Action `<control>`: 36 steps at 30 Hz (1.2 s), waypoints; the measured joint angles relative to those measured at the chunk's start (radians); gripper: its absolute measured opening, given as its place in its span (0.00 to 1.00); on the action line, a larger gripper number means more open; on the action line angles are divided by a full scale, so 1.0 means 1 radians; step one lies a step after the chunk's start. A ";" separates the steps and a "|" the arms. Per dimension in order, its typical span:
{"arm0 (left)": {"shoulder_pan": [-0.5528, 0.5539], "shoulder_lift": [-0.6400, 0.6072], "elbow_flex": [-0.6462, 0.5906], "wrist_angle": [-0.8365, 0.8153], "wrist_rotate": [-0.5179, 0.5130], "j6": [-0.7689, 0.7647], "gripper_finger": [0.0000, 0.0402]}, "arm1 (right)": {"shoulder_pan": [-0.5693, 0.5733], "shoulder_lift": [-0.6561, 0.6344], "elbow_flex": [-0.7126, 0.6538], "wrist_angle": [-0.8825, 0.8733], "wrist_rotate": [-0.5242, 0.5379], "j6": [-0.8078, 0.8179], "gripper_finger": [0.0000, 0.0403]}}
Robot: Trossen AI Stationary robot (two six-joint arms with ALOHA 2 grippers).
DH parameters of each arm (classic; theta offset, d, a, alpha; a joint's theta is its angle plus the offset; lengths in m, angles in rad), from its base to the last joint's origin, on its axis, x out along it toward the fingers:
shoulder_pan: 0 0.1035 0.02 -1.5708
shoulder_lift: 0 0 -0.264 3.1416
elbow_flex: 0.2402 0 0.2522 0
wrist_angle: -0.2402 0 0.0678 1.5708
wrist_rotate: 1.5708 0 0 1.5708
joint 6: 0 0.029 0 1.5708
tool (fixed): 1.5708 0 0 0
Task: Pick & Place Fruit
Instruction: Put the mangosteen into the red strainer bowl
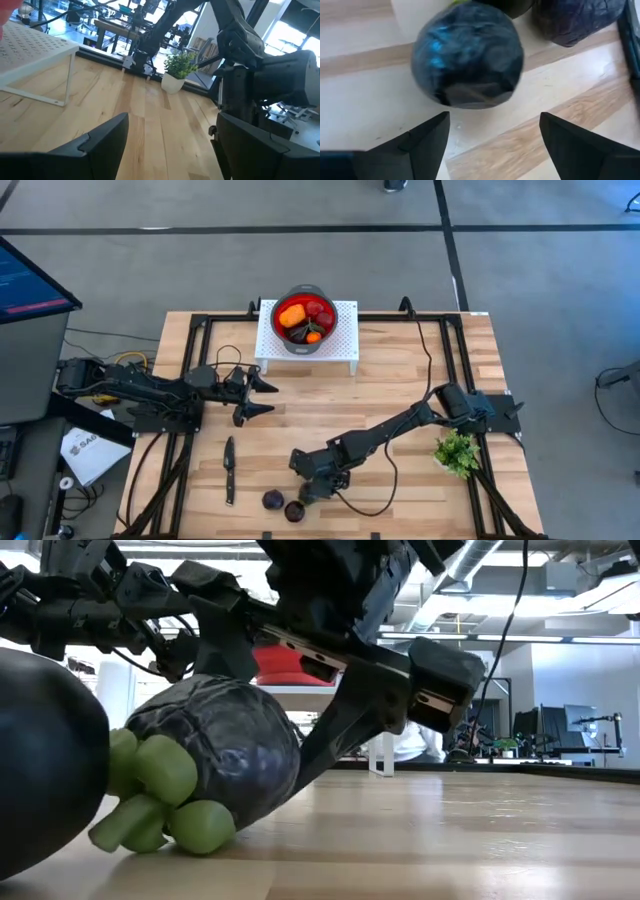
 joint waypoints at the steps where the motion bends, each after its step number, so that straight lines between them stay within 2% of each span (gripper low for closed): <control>1: 0.000 0.000 0.000 0.000 0.000 0.000 0.74 | 0.000 0.000 0.000 0.000 0.001 0.017 0.75; 7: 0.000 0.000 0.000 0.000 0.000 0.000 0.74 | -0.009 -0.016 0.000 -0.015 0.102 0.196 0.75; 12: 0.000 0.000 0.000 0.000 0.001 0.000 0.74 | -0.024 -0.077 0.000 -0.106 0.185 0.345 0.75; 18: 0.000 0.000 0.000 -0.001 0.001 0.000 0.74 | -0.036 -0.168 0.000 -0.220 0.207 0.552 0.75; 20: 0.000 0.000 0.000 0.000 0.001 0.000 0.74 | -0.036 -0.185 0.000 -0.234 0.164 0.609 0.75; 24: 0.000 0.000 0.000 0.000 0.001 0.000 0.74 | -0.030 -0.186 0.000 -0.221 -0.024 0.707 0.75; 27: 0.000 0.000 0.000 0.000 0.001 0.005 0.74 | -0.020 -0.182 -0.001 -0.214 -0.120 0.741 0.75; 32: 0.000 0.000 0.000 -0.001 0.001 0.019 0.74 | 0.000 -0.182 -0.001 -0.134 -0.135 0.748 0.75; 36: 0.000 0.000 0.000 -0.001 0.002 0.019 0.74 | 0.023 -0.176 -0.001 -0.092 -0.138 0.723 0.81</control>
